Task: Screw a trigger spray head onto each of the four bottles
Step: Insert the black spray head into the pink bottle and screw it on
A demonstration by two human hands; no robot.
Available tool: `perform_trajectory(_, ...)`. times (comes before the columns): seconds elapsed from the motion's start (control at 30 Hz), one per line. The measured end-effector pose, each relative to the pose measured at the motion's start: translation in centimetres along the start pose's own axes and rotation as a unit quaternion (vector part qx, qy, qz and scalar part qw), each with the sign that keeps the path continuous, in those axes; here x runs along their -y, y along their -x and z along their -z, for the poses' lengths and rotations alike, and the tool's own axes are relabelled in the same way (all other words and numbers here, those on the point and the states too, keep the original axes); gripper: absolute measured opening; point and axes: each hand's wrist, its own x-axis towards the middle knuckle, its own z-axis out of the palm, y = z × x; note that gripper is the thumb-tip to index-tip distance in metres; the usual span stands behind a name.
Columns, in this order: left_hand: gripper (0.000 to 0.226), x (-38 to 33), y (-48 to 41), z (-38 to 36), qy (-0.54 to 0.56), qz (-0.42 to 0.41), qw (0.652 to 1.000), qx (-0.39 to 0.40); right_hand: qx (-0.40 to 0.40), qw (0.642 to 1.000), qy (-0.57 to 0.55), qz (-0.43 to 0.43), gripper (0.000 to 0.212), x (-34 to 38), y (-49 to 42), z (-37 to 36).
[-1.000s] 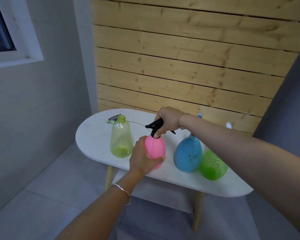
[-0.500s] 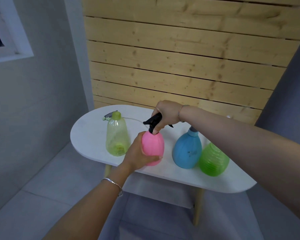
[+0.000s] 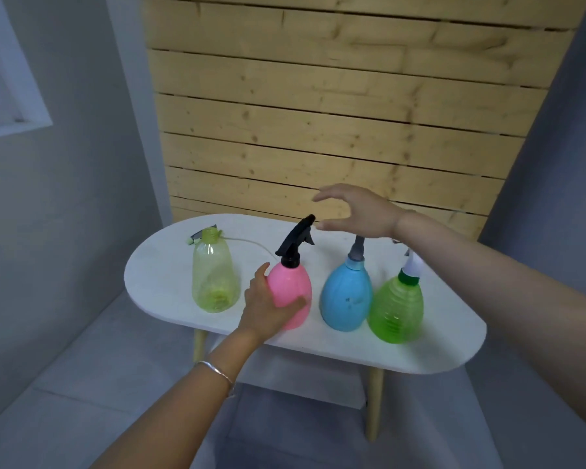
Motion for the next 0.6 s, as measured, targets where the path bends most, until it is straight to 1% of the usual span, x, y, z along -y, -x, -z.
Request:
perform_trajectory(0.07, 0.107, -0.1, 0.0, -0.1, -0.003, -0.007, 1.0, 0.013, 0.016, 0.999, 0.01, -0.047, 0.058, -2.5, 1.5, 0.8)
perform_trajectory(0.13, 0.1, -0.3, -0.1, -0.1, 0.004, -0.019, 1.0, 0.014, 0.042, 0.996, 0.025, -0.075, 0.065, -4.1, 2.6, 1.0)
perform_trajectory(0.2, 0.093, -0.7, -0.4, -0.2, -0.001, -0.026, 1.0, 0.006, 0.058, 0.995, 0.021, -0.083, 0.074, -4.9, 3.3, 0.9)
perform_trajectory(0.27, 0.092, -1.0, -0.6, -0.6, -0.02, -0.026, 0.999, -0.005, 0.067, 0.994, 0.006, -0.082, 0.08, -5.2, 3.7, 0.6)
perform_trajectory(0.47, 0.102, -1.7, -0.8, -1.7, -0.042, 0.002, 0.998, -0.036, 0.057, 0.995, -0.035, -0.073, 0.088, -5.1, 4.1, 0.3)
perform_trajectory(0.53, 0.11, -1.9, -0.8, -2.0, -0.041, 0.008, 0.999, -0.03, 0.059, 0.995, -0.035, -0.069, 0.092, -5.0, 4.1, 0.2)
perform_trajectory(0.6, 0.111, -2.1, -0.7, -2.2, -0.025, 0.003, 1.0, -0.009, 0.065, 0.996, -0.024, -0.064, 0.095, -5.0, 4.2, 0.1)
